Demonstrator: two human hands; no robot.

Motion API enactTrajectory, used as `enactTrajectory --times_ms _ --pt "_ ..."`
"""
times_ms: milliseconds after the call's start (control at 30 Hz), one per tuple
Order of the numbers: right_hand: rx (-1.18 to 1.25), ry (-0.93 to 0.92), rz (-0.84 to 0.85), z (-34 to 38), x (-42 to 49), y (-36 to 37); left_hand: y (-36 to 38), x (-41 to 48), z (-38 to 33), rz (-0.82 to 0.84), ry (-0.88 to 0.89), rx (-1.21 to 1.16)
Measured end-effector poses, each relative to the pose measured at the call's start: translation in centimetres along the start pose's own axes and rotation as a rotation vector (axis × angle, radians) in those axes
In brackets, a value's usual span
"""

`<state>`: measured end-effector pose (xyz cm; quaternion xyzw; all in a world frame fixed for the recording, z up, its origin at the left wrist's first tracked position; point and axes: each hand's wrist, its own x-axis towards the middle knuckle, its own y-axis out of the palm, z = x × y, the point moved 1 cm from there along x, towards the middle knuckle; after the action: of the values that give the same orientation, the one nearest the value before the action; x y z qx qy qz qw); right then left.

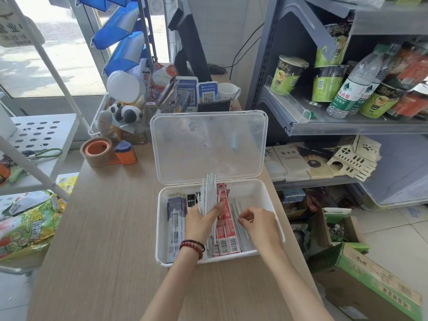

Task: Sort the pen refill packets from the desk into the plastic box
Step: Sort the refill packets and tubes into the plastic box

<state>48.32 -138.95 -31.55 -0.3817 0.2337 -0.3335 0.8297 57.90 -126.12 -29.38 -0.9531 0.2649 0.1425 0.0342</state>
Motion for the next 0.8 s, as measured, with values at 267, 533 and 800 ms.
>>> enactTrajectory --times_ms 267,533,800 --pt "-0.126 0.021 0.087 -0.2 0.3 0.3 -0.1 0.2 0.4 -0.011 0.008 0.074" --pt "0.229 -0.01 0.003 0.7 -0.1 -0.8 -0.1 -0.1 -0.1 -0.019 0.035 0.049" --pt "0.45 -0.193 0.121 2.8 -1.8 -2.6 0.1 0.2 0.3 0.021 0.089 0.062"
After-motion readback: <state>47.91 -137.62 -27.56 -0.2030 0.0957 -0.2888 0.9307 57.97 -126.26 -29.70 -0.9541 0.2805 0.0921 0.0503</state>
